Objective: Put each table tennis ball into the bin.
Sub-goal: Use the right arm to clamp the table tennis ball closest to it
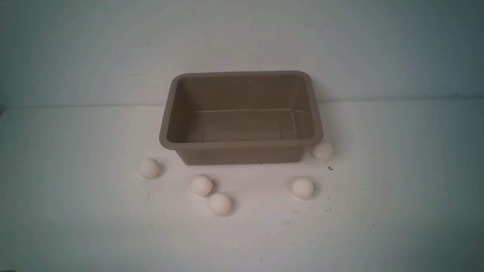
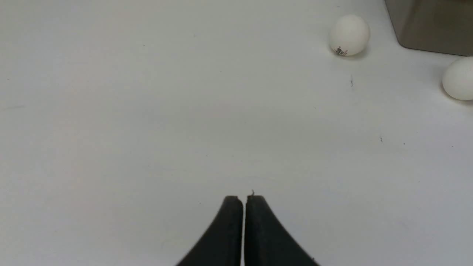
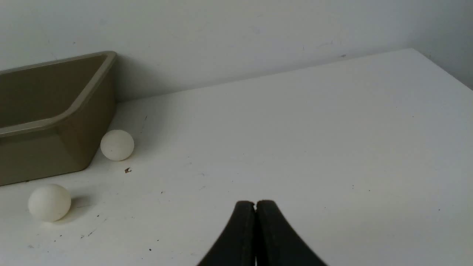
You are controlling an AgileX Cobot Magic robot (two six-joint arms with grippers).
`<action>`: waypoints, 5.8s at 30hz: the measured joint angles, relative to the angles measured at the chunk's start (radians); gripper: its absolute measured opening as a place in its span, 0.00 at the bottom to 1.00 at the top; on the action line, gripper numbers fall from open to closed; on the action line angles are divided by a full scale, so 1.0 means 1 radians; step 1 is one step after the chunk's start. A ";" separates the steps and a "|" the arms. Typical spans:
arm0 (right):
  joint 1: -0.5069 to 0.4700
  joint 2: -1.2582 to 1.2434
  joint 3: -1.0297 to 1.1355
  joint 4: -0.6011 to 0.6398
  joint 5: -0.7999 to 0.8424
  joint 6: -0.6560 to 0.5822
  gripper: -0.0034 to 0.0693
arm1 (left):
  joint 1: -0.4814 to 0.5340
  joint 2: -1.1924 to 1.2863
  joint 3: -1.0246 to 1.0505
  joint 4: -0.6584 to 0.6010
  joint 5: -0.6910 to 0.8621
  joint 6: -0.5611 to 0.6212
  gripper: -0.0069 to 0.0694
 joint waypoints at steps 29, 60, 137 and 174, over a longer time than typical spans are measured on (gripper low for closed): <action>0.000 0.000 0.000 0.000 0.000 0.000 0.03 | 0.000 0.000 0.000 0.000 0.000 0.000 0.09; 0.000 0.000 0.004 0.702 -0.136 0.198 0.03 | -0.047 0.000 0.000 -0.816 -0.188 -0.320 0.09; 0.214 1.965 -1.333 0.626 0.292 -1.416 0.76 | -0.047 0.948 -0.847 -0.321 0.400 0.861 0.09; 0.234 2.155 -1.484 0.639 0.279 -1.395 0.78 | -0.047 0.948 -0.847 -0.322 0.414 0.883 0.09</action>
